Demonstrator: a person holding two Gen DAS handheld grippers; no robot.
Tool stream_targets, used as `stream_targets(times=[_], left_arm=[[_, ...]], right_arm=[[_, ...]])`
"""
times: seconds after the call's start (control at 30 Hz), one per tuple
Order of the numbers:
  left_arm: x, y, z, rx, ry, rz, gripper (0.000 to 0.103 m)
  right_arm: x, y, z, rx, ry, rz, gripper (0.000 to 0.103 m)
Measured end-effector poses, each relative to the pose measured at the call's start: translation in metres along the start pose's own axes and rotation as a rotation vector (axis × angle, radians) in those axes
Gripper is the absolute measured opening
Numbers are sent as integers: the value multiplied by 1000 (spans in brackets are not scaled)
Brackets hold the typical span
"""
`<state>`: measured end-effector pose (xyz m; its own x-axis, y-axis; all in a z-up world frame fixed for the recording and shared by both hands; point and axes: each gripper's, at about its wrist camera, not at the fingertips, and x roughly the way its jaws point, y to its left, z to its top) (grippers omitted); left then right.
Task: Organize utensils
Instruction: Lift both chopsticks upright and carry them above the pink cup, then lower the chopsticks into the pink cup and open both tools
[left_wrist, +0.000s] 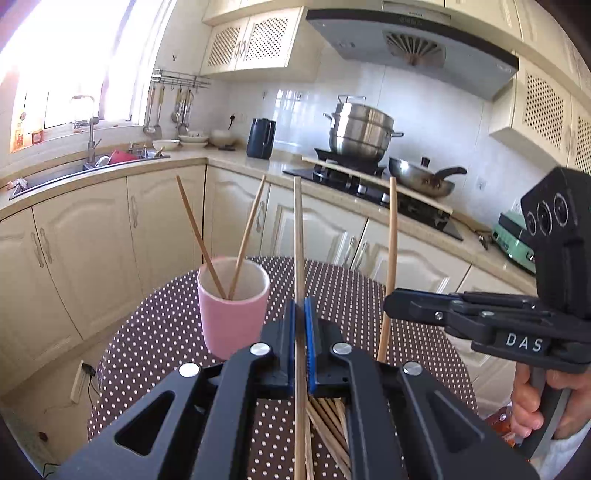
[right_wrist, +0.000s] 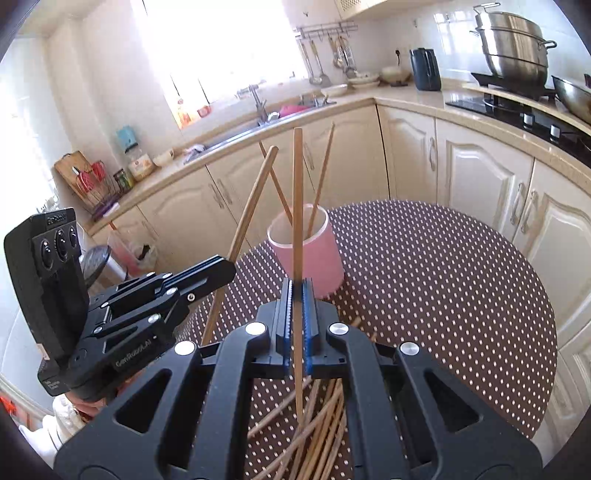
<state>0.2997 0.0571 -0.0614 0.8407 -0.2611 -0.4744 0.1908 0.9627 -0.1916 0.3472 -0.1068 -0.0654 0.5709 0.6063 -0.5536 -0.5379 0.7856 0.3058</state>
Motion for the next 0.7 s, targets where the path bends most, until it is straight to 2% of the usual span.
stream_targets(times=[0.17,0.27,0.53,0.7], left_arm=[[4,10,20,-27,-62,1,5],[3,16,30,-46,-125,-7,5],[8,34,61,-81,-382,13,5],[27,36,75,-72,-480,64,5]], right_arm=[[1,6,14,-13,-45,5,5],[3,8,22,-15,-86,3,5],[8,17,52,-24,-228,0,5],[15,19,70,-24,-308,-2,5]])
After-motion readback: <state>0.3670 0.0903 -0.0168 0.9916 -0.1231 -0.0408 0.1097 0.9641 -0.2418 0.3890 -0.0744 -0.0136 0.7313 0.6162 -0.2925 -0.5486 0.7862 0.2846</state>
